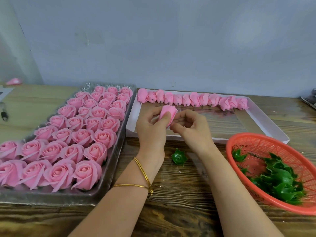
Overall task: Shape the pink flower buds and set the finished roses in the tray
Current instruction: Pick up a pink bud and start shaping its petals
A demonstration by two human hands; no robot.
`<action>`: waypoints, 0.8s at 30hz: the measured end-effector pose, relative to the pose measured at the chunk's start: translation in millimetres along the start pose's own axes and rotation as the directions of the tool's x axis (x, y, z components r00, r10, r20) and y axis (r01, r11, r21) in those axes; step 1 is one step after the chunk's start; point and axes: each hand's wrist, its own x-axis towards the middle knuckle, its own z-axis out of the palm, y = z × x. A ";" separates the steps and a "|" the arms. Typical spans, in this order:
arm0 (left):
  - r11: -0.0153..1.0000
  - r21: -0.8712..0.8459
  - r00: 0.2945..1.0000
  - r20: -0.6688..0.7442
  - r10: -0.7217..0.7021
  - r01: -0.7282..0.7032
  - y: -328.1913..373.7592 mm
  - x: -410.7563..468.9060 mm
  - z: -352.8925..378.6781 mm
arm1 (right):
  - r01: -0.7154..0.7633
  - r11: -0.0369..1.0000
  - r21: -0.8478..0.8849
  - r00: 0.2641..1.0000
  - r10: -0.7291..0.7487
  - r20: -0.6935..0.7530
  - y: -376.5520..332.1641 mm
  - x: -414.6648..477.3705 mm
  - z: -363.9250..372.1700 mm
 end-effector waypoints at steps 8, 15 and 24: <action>0.995 -0.084 0.998 -0.050 0.039 -0.043 1.2 -2.8 -2.7 | 0.018 0.997 0.069 0.997 -0.022 0.068 0.0 -2.7 4.0; 0.997 -0.066 0.997 -0.061 0.037 -0.041 -2.0 -4.1 -5.9 | 0.099 0.992 -0.075 0.995 -0.099 -0.006 1.6 -6.7 12.5; 1.000 -0.010 0.996 0.086 -0.014 0.015 -2.7 0.1 -9.6 | 0.103 0.993 -0.059 0.994 -0.104 -0.018 -0.4 -6.7 11.2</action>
